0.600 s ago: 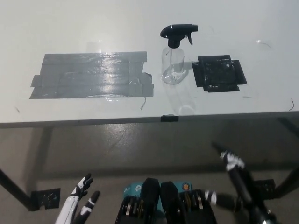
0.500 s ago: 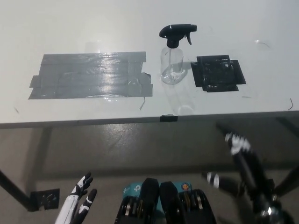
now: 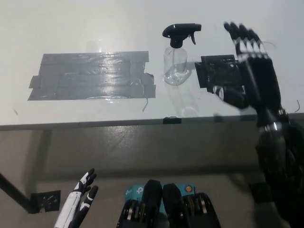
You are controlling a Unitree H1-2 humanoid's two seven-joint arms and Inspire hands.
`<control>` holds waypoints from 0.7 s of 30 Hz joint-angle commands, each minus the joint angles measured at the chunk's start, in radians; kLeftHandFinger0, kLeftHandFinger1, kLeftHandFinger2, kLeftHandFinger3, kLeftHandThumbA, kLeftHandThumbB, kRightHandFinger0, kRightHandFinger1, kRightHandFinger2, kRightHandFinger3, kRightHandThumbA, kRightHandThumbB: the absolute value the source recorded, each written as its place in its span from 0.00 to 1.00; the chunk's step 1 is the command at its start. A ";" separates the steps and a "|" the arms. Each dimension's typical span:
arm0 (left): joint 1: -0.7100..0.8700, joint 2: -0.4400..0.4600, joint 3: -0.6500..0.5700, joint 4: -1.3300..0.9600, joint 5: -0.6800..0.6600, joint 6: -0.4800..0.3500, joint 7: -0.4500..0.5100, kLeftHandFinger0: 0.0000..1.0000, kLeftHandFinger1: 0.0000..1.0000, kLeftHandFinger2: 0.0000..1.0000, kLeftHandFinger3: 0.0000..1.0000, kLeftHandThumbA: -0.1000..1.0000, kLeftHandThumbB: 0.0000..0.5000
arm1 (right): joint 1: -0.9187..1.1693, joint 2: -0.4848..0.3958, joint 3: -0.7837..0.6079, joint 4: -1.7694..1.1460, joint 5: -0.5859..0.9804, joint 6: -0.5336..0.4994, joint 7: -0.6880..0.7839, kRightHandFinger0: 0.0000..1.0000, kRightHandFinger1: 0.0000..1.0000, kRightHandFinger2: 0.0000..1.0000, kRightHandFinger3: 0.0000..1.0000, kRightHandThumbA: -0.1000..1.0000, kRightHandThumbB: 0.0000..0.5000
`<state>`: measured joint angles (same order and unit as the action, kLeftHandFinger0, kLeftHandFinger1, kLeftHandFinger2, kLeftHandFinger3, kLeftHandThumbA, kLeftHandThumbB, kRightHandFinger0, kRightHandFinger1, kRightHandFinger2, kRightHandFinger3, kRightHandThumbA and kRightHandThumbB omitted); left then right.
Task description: The robot grabs the black lid of the spray bottle on the desk and places it on the black area of the desk
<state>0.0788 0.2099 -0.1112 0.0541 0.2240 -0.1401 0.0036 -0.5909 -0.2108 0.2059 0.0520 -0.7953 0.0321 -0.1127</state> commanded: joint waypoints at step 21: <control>-0.004 0.004 -0.001 -0.045 0.034 -0.022 -0.005 1.00 1.00 1.00 1.00 1.00 0.04 | -0.428 0.056 0.160 0.571 -0.123 0.079 -0.108 1.00 1.00 1.00 1.00 1.00 0.84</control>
<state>0.0780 0.2095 -0.1119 0.0395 0.2457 -0.1396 0.0035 -0.9256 -0.1700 0.3502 0.5846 -0.8905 0.0872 -0.1619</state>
